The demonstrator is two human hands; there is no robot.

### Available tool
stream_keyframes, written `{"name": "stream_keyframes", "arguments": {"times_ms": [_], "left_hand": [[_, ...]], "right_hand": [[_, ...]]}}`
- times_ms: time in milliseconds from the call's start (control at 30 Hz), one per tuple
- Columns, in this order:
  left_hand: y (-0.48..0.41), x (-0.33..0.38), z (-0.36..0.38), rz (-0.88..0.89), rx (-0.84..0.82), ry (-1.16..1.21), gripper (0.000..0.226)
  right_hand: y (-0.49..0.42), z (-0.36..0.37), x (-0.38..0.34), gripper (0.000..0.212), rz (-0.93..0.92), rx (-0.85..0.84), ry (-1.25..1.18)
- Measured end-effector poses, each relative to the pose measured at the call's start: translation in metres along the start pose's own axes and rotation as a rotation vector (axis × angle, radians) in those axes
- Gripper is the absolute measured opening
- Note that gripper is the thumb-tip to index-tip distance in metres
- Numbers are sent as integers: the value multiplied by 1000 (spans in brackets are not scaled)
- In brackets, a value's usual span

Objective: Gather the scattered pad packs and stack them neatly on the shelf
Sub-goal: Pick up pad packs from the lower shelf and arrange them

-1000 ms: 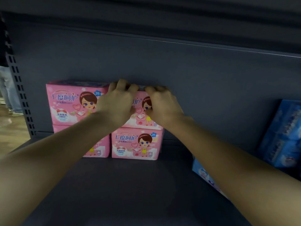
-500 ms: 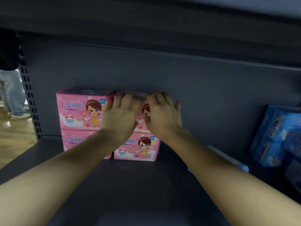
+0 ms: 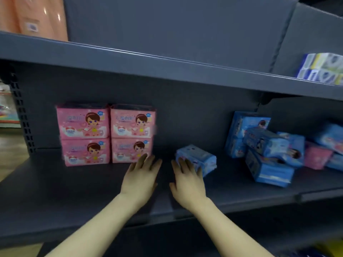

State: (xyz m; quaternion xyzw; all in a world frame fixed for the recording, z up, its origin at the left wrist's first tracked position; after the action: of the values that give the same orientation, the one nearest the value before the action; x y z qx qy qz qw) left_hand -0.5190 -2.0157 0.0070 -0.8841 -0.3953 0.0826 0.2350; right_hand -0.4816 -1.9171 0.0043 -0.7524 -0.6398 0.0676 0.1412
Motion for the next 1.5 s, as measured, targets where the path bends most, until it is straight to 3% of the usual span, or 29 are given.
{"name": "stream_keyframes", "arguments": {"times_ms": [133, 500, 633, 1167, 1500], "left_hand": [[19, 46, 10, 40, -29, 73, 83], [31, 164, 21, 190, -169, 128, 80], [28, 211, 26, 251, -251, 163, 66], [-37, 413, 57, 468, -239, 290, 56], [-86, 528, 90, 506, -265, 309, 53]], "right_hand": [[47, 8, 24, 68, 64, -127, 19], [145, -3, 119, 64, 296, -182, 106], [170, -3, 158, 64, 386, -213, 122], [224, -21, 360, 63, 594, -168, 178], [242, -15, 484, 61, 644, -173, 170]]}}
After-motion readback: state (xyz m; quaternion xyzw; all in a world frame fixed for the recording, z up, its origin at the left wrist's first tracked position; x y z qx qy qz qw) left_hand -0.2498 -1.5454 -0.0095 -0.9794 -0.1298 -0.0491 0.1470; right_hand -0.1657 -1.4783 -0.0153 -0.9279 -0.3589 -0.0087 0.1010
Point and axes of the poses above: each hand's wrist, its own y-axis away from the middle knuckle, its own z-axis out of the palm, x = y × z, the point moved 8 cm from there along -y, towards the middle knuckle, and after that the axes turned 9 degrees about y, right-handed, at the moved point
